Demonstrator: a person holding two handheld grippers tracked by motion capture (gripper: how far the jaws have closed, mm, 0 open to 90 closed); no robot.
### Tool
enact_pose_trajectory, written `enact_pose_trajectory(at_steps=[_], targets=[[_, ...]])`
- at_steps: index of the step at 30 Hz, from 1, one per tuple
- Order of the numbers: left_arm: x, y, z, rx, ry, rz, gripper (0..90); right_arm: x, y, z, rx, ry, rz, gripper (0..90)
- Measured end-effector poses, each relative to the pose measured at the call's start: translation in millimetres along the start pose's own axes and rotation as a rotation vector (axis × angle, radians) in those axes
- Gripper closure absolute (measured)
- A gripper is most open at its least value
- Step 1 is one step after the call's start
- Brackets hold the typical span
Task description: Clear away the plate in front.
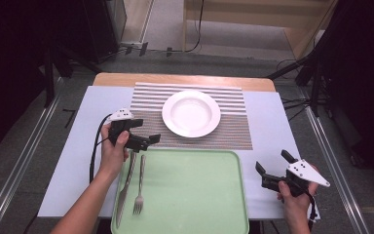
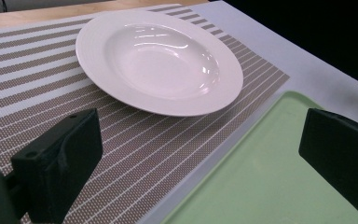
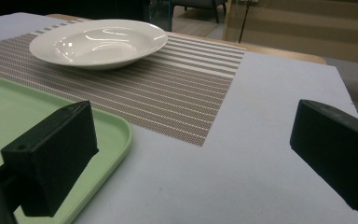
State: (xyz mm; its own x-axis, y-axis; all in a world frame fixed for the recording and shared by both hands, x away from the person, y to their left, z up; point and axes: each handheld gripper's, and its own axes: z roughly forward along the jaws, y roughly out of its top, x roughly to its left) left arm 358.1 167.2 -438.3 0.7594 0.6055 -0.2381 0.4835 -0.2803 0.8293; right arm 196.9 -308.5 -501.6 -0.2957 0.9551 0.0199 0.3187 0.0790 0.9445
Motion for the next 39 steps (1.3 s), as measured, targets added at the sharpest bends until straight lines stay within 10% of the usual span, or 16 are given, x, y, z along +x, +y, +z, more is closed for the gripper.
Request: enact_pose_trajectory(at_steps=[39], targets=[[50.9,27.6,65.3,0.041,0.032,-0.098,0.0,-1.1,-1.5,0.7,0.014,0.008,0.003,0.0]])
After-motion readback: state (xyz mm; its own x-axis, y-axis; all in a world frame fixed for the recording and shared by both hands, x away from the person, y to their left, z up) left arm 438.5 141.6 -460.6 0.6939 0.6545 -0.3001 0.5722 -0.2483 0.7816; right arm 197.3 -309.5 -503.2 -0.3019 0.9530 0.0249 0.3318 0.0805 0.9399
